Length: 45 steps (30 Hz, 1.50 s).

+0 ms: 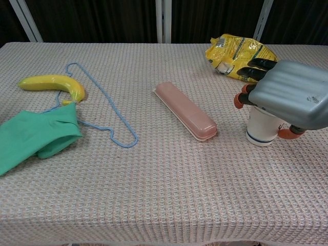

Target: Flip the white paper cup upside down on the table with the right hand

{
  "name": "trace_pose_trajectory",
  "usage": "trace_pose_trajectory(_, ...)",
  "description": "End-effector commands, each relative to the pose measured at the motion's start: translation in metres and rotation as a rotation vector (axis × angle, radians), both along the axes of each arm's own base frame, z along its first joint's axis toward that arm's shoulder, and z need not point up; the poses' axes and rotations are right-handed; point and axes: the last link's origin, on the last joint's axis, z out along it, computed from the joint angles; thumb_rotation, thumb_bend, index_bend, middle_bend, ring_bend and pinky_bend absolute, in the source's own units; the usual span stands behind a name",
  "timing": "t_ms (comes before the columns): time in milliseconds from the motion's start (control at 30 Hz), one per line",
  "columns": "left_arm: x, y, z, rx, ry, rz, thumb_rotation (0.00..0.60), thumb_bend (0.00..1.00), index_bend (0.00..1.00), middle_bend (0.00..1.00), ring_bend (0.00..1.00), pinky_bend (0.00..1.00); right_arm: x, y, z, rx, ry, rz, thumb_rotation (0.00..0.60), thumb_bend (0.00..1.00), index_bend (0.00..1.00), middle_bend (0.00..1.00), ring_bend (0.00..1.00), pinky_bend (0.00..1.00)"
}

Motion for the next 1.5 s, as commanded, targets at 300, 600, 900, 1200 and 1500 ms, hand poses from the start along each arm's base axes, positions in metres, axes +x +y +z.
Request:
trace_pose_trajectory(300, -0.001, 0.001, -0.002, -0.012, -0.001, 0.008, 0.6, 0.13, 0.02, 0.0, 0.0, 0.0, 0.002, -0.011, 0.015, -0.031, -0.196, -0.001, 0.6, 0.09, 0.51, 0.48, 0.03, 0.0)
trace_pose_trajectory(600, -0.003, 0.003, -0.005, -0.025, 0.001, 0.013, 0.6, 0.13, 0.02, 0.0, 0.0, 0.0, -0.058, -0.047, 0.026, 0.008, -0.813, -0.334, 0.6, 0.09, 0.51, 0.47, 0.04, 0.0)
trace_pose_trajectory(900, -0.004, 0.005, -0.007, -0.029, 0.011, 0.02, 0.6, 0.13, 0.02, 0.0, 0.0, 0.0, -0.097, -0.062, 0.019, 0.14, -1.184, -0.671, 0.6, 0.15, 0.47, 0.44, 0.04, 0.0)
trace_pose_trajectory(1200, -0.003, 0.005, -0.008, -0.032, 0.007, 0.021, 0.6, 0.13, 0.02, 0.0, 0.0, 0.0, -0.104, -0.06, 0.034, 0.164, -1.099, -0.625, 0.6, 0.0, 0.0, 0.0, 0.0, 0.0)
trace_pose_trajectory(1500, -0.004, 0.006, -0.008, -0.033, 0.0, 0.027, 0.6, 0.13, 0.02, 0.0, 0.0, 0.0, -0.078, -0.057, 0.051, 0.096, -0.67, -0.339, 0.6, 0.0, 0.0, 0.03, 0.0, 0.0)
